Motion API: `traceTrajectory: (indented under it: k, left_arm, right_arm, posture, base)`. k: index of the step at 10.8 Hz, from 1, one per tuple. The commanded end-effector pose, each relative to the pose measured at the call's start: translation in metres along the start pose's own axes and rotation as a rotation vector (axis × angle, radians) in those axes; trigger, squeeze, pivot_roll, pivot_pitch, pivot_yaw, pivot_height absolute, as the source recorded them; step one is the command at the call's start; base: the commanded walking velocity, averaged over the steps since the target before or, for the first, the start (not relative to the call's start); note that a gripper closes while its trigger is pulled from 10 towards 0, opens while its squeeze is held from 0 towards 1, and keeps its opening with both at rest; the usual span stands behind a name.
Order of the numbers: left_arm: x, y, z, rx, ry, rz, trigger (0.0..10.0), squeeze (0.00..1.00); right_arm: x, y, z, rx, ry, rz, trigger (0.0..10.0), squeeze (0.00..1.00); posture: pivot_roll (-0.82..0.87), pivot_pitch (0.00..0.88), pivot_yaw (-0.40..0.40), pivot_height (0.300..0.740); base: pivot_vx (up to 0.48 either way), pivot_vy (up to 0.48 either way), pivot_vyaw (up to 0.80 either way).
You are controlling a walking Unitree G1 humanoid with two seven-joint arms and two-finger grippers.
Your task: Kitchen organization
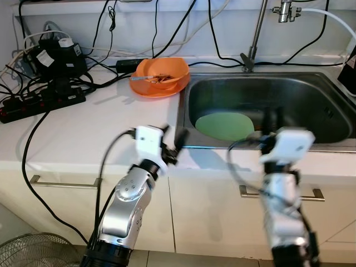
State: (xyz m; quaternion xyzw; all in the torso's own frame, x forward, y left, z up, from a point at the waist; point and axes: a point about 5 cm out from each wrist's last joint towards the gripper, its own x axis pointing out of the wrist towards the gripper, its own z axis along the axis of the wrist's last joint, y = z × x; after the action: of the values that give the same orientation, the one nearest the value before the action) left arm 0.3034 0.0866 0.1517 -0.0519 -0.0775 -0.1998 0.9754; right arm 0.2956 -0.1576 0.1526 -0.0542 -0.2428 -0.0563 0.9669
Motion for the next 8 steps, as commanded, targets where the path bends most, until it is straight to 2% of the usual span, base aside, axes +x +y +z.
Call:
traceTrajectory:
  k: [1, 2, 6, 8]
  left_arm:
    - [-0.003, 0.006, -0.006, 0.023, 0.006, 0.046, 10.0, 0.00]
    - [-0.005, 0.009, -0.006, 0.063, -0.019, 0.092, 10.0, 0.00]
    - [-0.008, 0.020, -0.017, 0.088, -0.042, 0.204, 10.0, 0.00]
    - [-0.005, 0.023, -0.016, 0.094, -0.059, 0.234, 10.0, 0.00]
  right_arm:
    - [-0.002, 0.004, -0.003, -0.008, 0.005, 0.003, 10.0, 0.00]
    - [-0.007, 0.007, -0.010, -0.013, 0.030, -0.011, 10.0, 0.00]
    - [-0.013, 0.017, -0.024, -0.024, 0.074, -0.009, 10.0, 0.00]
    - [-0.012, 0.023, -0.024, -0.009, 0.069, 0.006, 10.0, 0.00]
  posture:
    - [0.02, 0.000, 0.082, 0.740]
    - [0.02, 0.000, 0.085, 0.740]
    - [0.02, 0.000, 0.095, 0.740]
    - [0.01, 0.000, 0.096, 0.740]
  base:
    - [0.000, 0.000, 0.00]
    - [0.000, 0.000, 0.00]
    - [0.000, 0.000, 0.00]
    - [0.000, 0.000, 0.00]
